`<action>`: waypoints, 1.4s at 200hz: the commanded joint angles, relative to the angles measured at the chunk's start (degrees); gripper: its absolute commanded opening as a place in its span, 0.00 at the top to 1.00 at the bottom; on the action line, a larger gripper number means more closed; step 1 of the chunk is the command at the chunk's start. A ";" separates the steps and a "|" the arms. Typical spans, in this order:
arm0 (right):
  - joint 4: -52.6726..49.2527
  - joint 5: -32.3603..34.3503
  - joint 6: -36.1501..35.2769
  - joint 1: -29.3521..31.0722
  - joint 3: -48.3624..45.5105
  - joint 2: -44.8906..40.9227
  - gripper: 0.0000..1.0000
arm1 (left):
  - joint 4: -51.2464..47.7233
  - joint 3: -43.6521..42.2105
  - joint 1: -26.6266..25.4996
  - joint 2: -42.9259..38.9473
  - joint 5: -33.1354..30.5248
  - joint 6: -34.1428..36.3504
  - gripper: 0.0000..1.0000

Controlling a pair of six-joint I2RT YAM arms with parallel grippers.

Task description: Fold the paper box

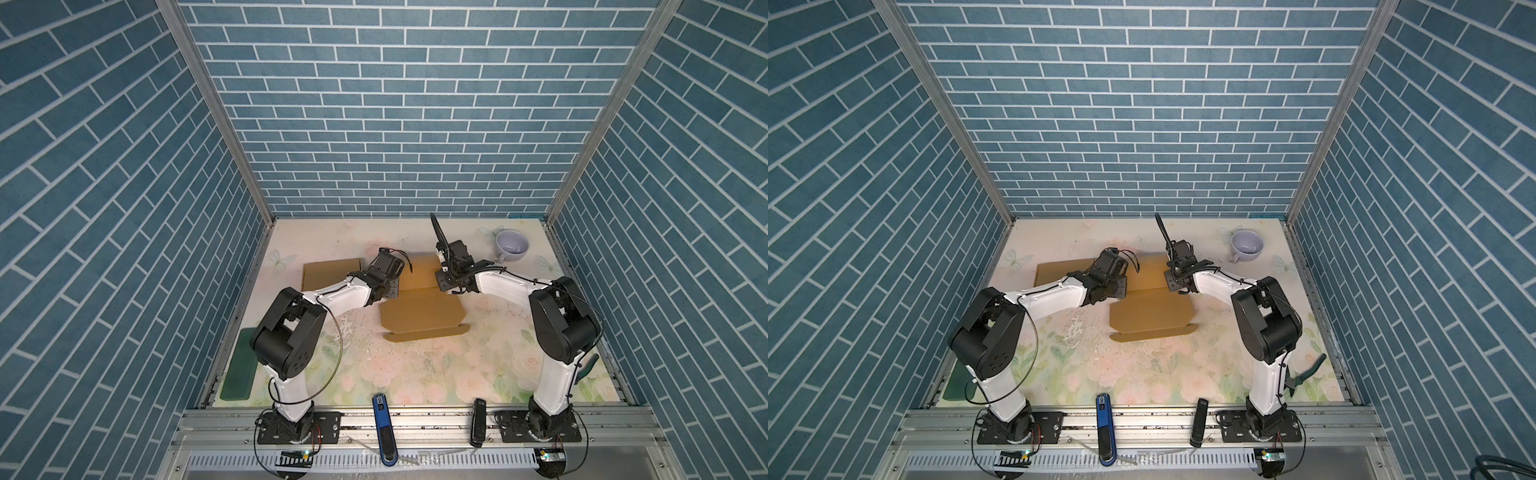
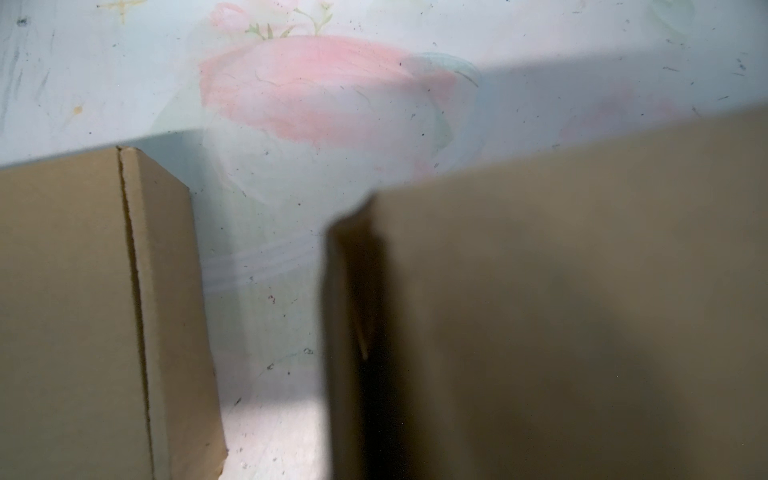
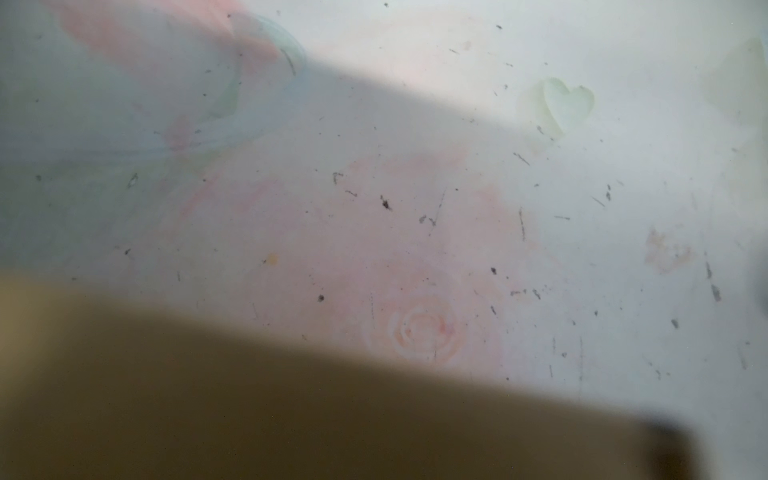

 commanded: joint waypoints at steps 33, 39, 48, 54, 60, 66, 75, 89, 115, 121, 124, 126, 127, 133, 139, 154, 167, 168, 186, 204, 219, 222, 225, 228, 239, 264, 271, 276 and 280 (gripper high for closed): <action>-7.87 1.26 -4.38 1.65 -0.48 0.50 0.96 | -2.27 3.78 0.05 -0.25 2.75 1.66 1.00; -8.46 0.88 -4.13 1.65 -0.15 0.23 0.96 | -3.09 4.51 0.10 -0.03 3.01 1.77 1.00; -9.67 -0.11 -3.52 1.64 0.53 -0.24 0.91 | -4.59 5.66 0.23 0.26 3.32 2.09 1.00; -10.94 -0.97 -3.17 1.63 1.28 -0.44 0.86 | -5.49 6.41 0.25 0.53 3.48 2.23 1.00; -12.58 -1.71 -2.77 1.59 2.24 -0.47 0.82 | -6.46 7.20 0.31 0.80 3.65 2.47 1.00; -14.12 -2.44 -2.45 1.62 3.25 -0.49 0.79 | -7.28 7.88 0.31 1.13 3.60 2.47 1.00; -15.82 -3.59 -1.79 1.58 4.12 -0.84 0.75 | -8.03 8.54 0.31 1.51 3.61 2.63 1.00; -17.54 -4.96 -0.64 1.69 4.82 -1.69 0.68 | -8.91 9.06 0.37 1.91 3.74 2.63 0.99; -19.20 -5.29 1.10 1.62 5.02 -3.46 0.59 | -11.06 10.22 0.48 2.72 3.42 2.69 1.00; -19.60 -5.34 1.43 1.58 4.95 -3.88 0.57 | -11.66 10.51 0.57 2.83 3.29 2.82 1.00; -19.68 -5.38 1.51 1.57 4.94 -4.12 0.56 | -11.98 10.65 0.56 2.96 3.26 2.82 1.00; -19.76 -5.40 1.47 1.57 4.89 -4.24 0.55 | -12.19 10.68 0.57 2.96 3.18 2.82 1.00; -19.77 -5.38 1.51 1.57 4.87 -4.28 0.55 | -12.28 10.75 0.53 3.03 3.17 2.82 1.00; -19.94 -5.36 1.82 1.59 4.72 -4.84 0.53 | -12.97 11.01 0.69 3.25 3.12 3.02 1.00; -20.09 -5.30 2.19 1.57 4.59 -5.33 0.52 | -13.60 11.42 0.83 3.38 3.13 3.10 1.00; -20.31 -6.08 2.55 1.55 4.33 -6.93 0.48 | -15.35 12.32 1.08 3.96 2.85 3.50 1.00; -20.69 -6.69 2.94 1.49 4.23 -8.44 0.45 | -17.06 13.38 1.32 4.64 2.72 4.01 1.00; -20.72 -6.73 2.95 1.53 4.23 -8.57 0.44 | -17.22 13.50 1.39 4.71 2.76 4.03 1.00; -21.69 -7.30 3.04 1.48 4.40 -10.60 0.40 | -19.56 15.21 1.83 5.85 2.98 4.77 1.00; -22.80 -7.47 3.04 1.29 4.53 -12.36 0.36 | -21.02 16.32 2.23 6.60 3.10 5.28 1.00; -23.45 -7.59 3.04 0.98 4.51 -13.59 0.30 | -21.33 16.36 2.41 6.71 3.35 5.54 1.00; -23.54 -7.57 3.04 0.89 4.50 -13.84 0.29 | -21.40 16.42 2.47 6.71 3.44 5.55 1.00; -23.56 -7.49 3.04 0.83 4.43 -14.13 0.29 | -21.49 16.39 2.50 6.71 3.50 5.66 1.00; -23.64 -7.47 3.04 0.72 4.41 -14.34 0.29 | -21.62 16.45 2.50 6.78 3.67 5.83 1.00; -23.82 -7.25 3.17 0.22 4.08 -15.47 0.28 | -22.57 17.03 2.65 7.09 4.17 6.32 1.00; -23.09 -7.92 3.26 -1.13 3.23 -18.78 0.28 | -26.35 19.65 2.90 8.65 5.41 8.40 1.00; -22.67 -8.64 3.11 -1.31 3.27 -19.60 0.29 | -27.29 20.53 2.98 9.22 6.08 8.97 1.00; -22.45 -9.17 2.90 -1.47 3.43 -20.03 0.30 | -28.06 21.21 3.04 9.62 6.70 9.42 1.00; -22.35 -9.61 2.61 -1.42 3.73 -20.21 0.31 | -28.77 21.79 3.10 10.11 7.08 9.63 1.00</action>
